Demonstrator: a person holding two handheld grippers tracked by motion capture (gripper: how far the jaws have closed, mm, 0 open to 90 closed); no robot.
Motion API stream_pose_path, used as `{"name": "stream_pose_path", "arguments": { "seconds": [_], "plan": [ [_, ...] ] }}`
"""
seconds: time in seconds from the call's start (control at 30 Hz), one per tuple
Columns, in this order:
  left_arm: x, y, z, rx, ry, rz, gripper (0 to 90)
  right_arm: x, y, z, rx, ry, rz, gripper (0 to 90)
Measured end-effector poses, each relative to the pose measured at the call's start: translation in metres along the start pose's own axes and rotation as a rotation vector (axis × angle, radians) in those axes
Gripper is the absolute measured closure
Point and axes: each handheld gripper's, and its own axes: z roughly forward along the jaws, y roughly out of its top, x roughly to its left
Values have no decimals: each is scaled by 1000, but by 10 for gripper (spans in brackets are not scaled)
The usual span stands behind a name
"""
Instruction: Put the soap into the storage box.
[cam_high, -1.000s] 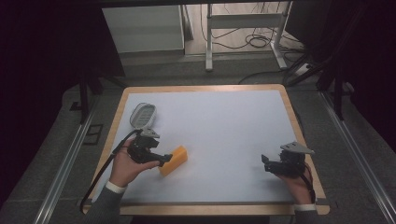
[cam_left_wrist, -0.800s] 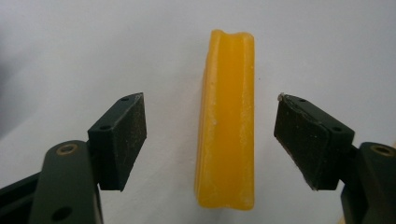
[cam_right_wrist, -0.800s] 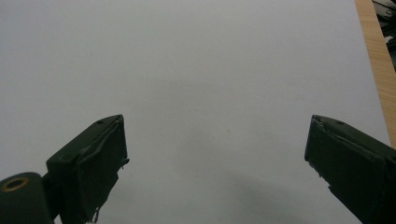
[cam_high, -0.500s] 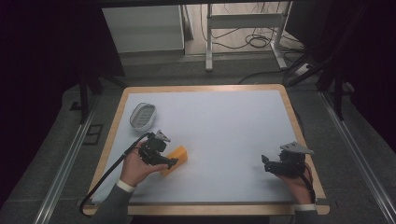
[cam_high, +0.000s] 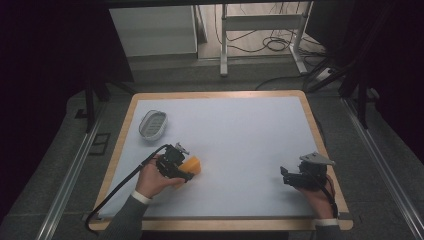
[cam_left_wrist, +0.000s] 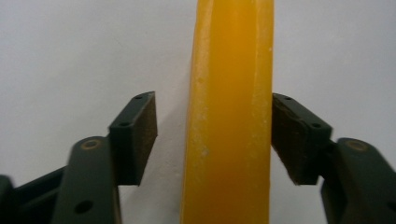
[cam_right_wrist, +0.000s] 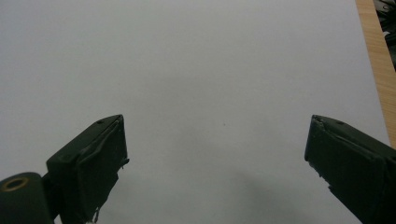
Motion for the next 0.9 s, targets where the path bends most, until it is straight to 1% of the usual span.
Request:
{"name": "stream_pose_path", "arguments": {
  "seconds": [0.07,0.13,0.2,0.23,0.43,0.53,0.63,0.9],
  "plan": [
    [1,0,2,11,-3,5,420,0,0,0,0,-1,0,57],
    [1,0,4,18,-8,4,486,0,0,0,1,-1,-1,57],
    [1,0,4,23,-28,9,554,0,0,0,3,-1,0,57],
    [1,0,4,22,-28,14,583,0,0,0,3,-2,-1,57],
    [0,1,4,26,-16,35,601,-1,-1,0,3,-2,-1,57],
    [2,0,3,22,-23,38,606,-1,0,0,2,-4,1,57],
    [4,1,1,28,-43,41,609,-1,0,-1,-2,-3,2,57],
    [11,0,-16,-12,-57,26,610,-2,1,-2,-7,-4,5,57]
  ]
}}
